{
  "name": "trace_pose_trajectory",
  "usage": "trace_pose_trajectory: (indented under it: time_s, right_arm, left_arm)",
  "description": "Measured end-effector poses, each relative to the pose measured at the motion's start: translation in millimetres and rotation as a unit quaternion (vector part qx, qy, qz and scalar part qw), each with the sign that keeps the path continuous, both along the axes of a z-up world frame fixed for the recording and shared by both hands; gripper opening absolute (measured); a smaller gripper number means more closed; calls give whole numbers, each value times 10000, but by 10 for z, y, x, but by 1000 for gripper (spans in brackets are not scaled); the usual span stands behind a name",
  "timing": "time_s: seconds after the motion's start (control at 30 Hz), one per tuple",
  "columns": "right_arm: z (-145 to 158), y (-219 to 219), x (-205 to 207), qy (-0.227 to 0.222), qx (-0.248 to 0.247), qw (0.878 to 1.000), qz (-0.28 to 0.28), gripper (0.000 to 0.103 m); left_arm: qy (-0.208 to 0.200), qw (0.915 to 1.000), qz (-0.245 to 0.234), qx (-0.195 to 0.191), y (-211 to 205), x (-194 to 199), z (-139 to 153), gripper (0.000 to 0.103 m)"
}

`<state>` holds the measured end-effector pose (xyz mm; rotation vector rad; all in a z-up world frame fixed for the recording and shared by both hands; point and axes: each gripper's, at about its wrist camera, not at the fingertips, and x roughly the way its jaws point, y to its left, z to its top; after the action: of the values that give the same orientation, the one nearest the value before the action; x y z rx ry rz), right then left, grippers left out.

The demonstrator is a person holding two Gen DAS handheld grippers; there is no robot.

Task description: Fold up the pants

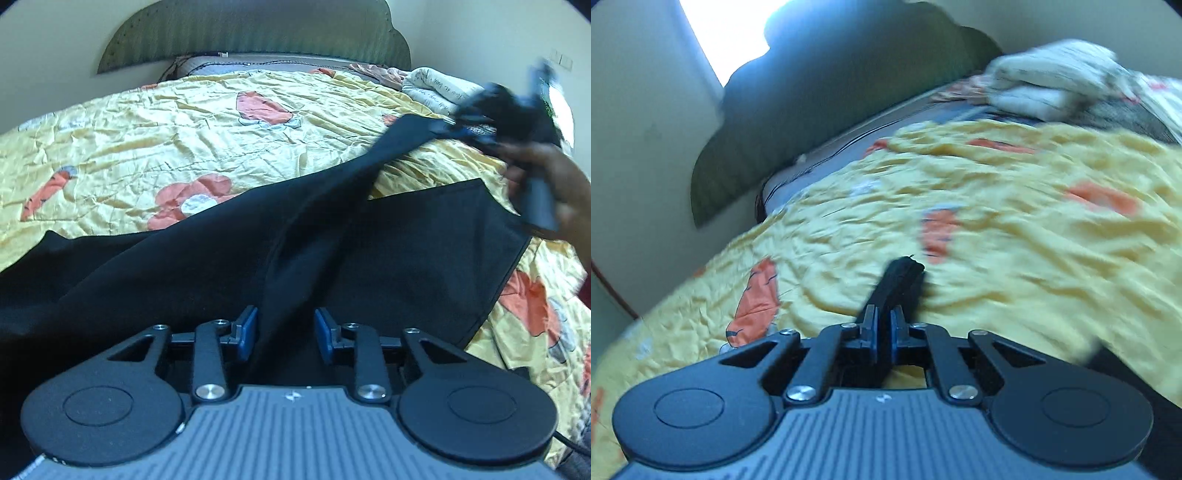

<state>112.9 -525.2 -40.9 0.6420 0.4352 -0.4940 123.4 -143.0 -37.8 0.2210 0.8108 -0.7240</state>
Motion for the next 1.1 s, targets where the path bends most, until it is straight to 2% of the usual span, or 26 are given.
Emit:
trace_pose_trajectory:
  time_s: [0.13,0.23,0.33,0.5,0.57,0.63,0.67,0.73,0.8,0.9,0.93,1.0,1.03,1.1]
  right_arm:
    - [-166,-225,-605,-218,528,9978,-341,7]
    - [-377,-388,-806,-234,993,9936,-484,7]
    - [-589,-522,-871,-322,1512,9865,-535,9]
    - [-733,-593,-806,-487,1806,9812,-482,10]
    - [-775,-624,-759,-612,1870,9793,-471,10]
    - [-794,-637,-734,-661,1912,9783,-451,9]
    - [-783,-637,-730,-677,1880,9789,-434,5]
    - [-675,-627,-650,-589,1692,9834,-303,4]
    - [-464,-620,-552,-556,1431,9881,-120,4]
    - [34,-582,-565,-1036,929,9902,131,4]
    - [203,-554,-654,-1296,659,9891,212,4]
    - [377,-527,-881,-1416,294,9893,217,4]
    - [363,-531,-1023,-1295,232,9912,135,4]
    - [184,-549,-1218,-731,136,9972,-105,5]
  left_arm:
    - [-158,9997,87,146,-65,-26,-30,38]
    - [-274,9993,96,252,-124,-50,-37,38]
    - [-394,9986,94,353,-187,-71,-45,38]
    - [-639,9968,57,482,-273,-124,-68,38]
    - [-730,9960,58,511,-297,-148,-70,21]
    - [-713,9964,58,459,-294,-152,-56,16]
    - [-716,9965,87,423,-288,-147,-44,13]
    - [-771,9962,216,348,-271,-114,4,13]
    - [-854,9949,528,108,-211,-55,111,13]
    - [-954,9915,822,-324,-91,-73,326,11]
    - [-948,9922,712,-392,-71,-108,375,11]
    - [-952,9949,217,-247,-109,-247,386,11]
    - [-956,9953,23,-136,-135,-324,343,11]
    - [-863,9958,-280,98,-199,-463,189,11]
